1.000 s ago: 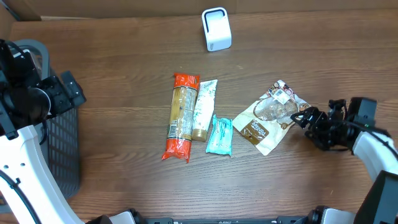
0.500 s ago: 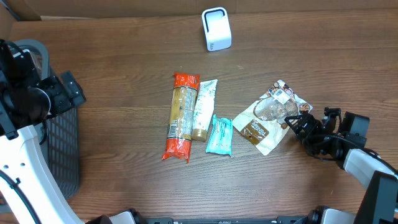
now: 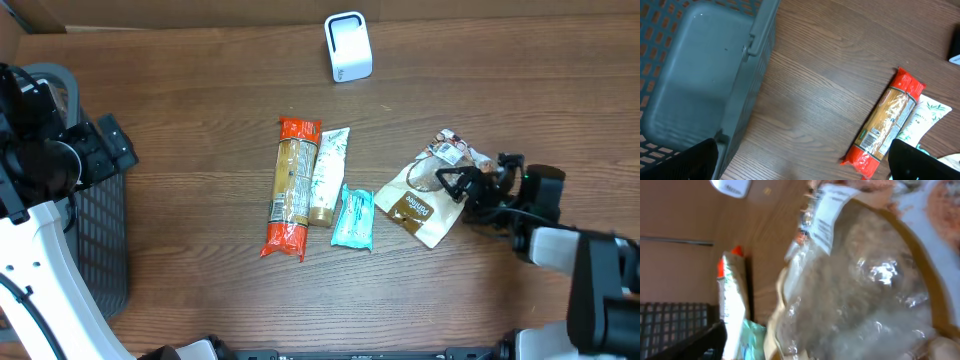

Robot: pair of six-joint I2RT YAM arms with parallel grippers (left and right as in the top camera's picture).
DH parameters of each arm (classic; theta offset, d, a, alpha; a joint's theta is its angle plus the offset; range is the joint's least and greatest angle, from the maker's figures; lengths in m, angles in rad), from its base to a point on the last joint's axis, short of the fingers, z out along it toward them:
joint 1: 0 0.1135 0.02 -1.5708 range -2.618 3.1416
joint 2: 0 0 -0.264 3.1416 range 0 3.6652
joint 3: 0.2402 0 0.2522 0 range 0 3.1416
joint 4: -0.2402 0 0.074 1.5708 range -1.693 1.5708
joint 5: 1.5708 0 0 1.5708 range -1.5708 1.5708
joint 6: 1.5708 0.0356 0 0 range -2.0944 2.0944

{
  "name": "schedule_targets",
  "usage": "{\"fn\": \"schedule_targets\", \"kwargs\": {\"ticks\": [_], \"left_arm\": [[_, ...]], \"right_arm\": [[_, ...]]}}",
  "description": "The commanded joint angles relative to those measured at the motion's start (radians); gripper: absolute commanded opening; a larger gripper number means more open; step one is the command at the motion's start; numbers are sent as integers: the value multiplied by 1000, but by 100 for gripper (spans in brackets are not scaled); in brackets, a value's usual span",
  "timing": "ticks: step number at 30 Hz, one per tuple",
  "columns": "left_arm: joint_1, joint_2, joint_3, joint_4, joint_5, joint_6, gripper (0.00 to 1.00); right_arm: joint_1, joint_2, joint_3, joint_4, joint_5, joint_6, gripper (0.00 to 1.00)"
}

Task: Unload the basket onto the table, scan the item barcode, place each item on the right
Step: 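Grasp the clear bread bag with the right gripper and lift it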

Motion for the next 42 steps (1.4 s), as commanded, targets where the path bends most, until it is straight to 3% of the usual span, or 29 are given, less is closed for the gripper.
{"fn": "schedule_targets", "kwargs": {"ticks": [1,2,5,8,14,21,27,32,35,37,42], "left_arm": [[2,2,-4,2,8,15,99],[2,2,-4,2,8,15,100],[2,2,-4,2,8,15,100],[2,2,-4,2,8,15,99],[2,2,-4,2,8,15,99],[2,2,-4,2,8,15,100],[2,2,-4,2,8,15,99],[2,2,-4,2,8,15,99],[2,2,-4,2,8,15,100],[2,2,-4,2,8,15,100],[2,2,-4,2,8,15,100]], "right_arm": [[13,135,-32,19,94,90,85],[9,155,-32,35,94,90,80],[-7,195,-26,43,93,90,49],[-11,204,-25,44,90,89,34],[-20,204,-26,40,85,89,27],[-79,199,-25,50,-54,64,4],[-85,148,-18,40,-168,62,4],[-83,47,43,-118,-221,33,4],[-83,-56,111,-327,-204,-44,4],[-82,-154,196,-582,-112,-121,4],[-41,-297,389,-1000,134,-311,4]]}}
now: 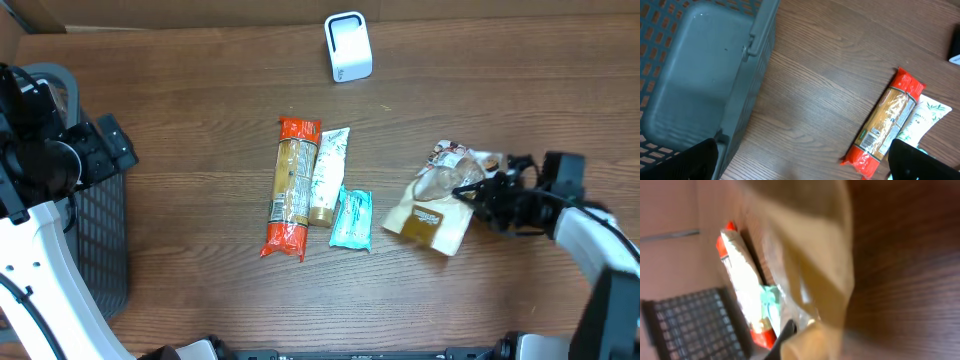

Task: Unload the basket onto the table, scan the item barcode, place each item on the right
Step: 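Grasp the clear bread bag with the right gripper and lift it, then hold the bread bag barcode up to the white scanner with the right gripper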

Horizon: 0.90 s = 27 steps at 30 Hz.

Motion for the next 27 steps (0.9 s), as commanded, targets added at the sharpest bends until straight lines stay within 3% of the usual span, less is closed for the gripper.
{"fn": "schedule_targets", "kwargs": {"ticks": [1,9,15,27], "left_arm": [[2,2,-3,2,8,15,99],[2,2,-3,2,8,15,99],[2,2,-3,2,8,15,100],[2,2,-3,2,8,15,100]], "right_arm": [[49,-114,161,-183,238,-196,4],[276,-174,415,-493,710,-252,4],[422,-174,464,-486,758,-248,4],[546,-153,641,-509,889,-252,4]]}}
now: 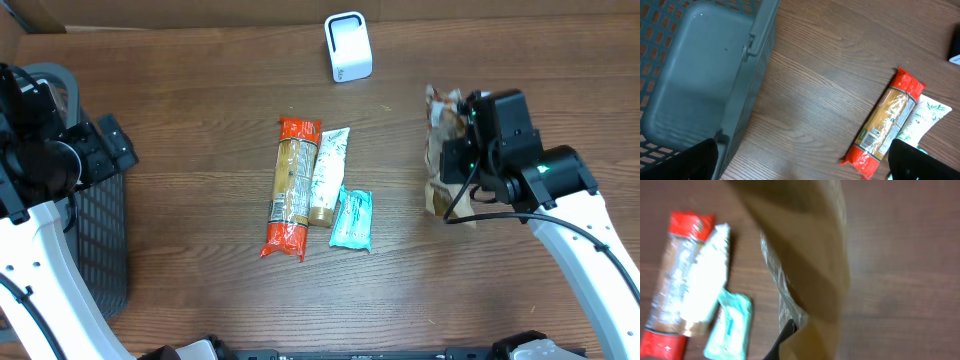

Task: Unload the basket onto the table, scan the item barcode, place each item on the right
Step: 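Hold the bread bag barcode up to the white scanner with the right gripper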

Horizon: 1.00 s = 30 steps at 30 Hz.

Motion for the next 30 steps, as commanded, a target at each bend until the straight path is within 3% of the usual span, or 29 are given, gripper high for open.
{"fn": "schedule_targets", "kwargs": {"ticks": [1,4,8,14,20,30], "left_arm": [[2,2,-3,2,8,15,100],[2,2,-3,2,8,15,100],[2,2,-3,2,8,15,99],[2,2,-3,2,8,15,100],[2,2,-3,2,8,15,100],[2,2,-3,2,8,15,100]], "right_arm": [[19,14,119,-11,44,-5,4],[17,53,207,-26,-97,-5,4],[-23,108,314,-23,-444,-44,4],[-132,138,365,-57,-851,-251,4],[-205,137,381,-139,-1060,-390,4],[-192,137,616,-344,-1062,-490,3]]}}
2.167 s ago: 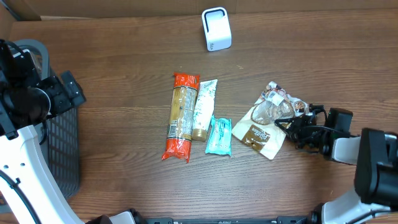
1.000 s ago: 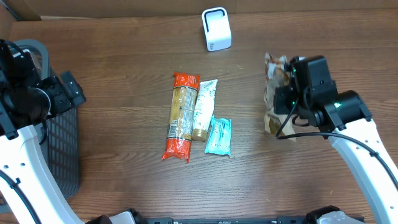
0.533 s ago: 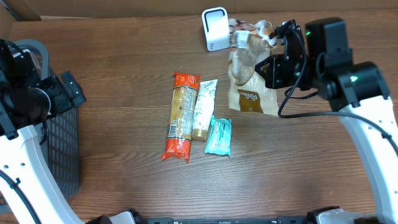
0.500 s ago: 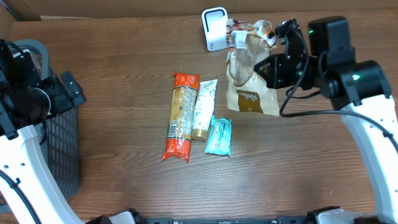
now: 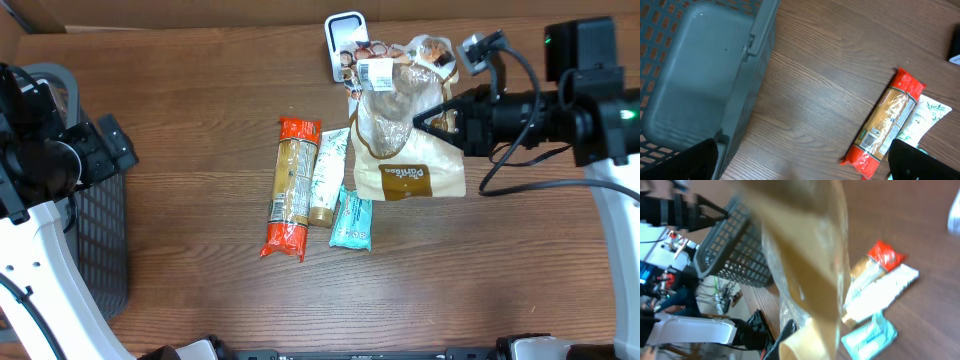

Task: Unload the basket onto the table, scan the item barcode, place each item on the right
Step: 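Hold the bread bag barcode up to the white scanner with the right gripper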

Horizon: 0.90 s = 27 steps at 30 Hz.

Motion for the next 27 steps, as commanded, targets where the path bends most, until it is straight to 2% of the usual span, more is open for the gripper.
{"fn": "schedule_targets", "kwargs": {"ticks": [1,5,9,14,18,22,25,27], "left_arm": [[2,2,-3,2,8,15,99],[2,2,-3,2,8,15,100],[2,2,-3,2,8,15,100],[2,2,-3,2,8,15,100],[2,2,-3,2,8,15,100],[2,2,-3,2,8,15,99],[2,2,-3,2,8,15,100],[2,2,-3,2,8,15,99]], "right_arm": [[2,-10,121,-24,-49,-58,3],[2,-8,177,-18,-38,-34,3],[14,3,182,28,93,63,3],[126,42,182,139,531,198,4],[277,127,180,267,1072,231,4],[366,251,180,410,1492,166,4],[387,360,180,529,1603,-4,4],[387,420,180,594,1607,-111,4]]}}
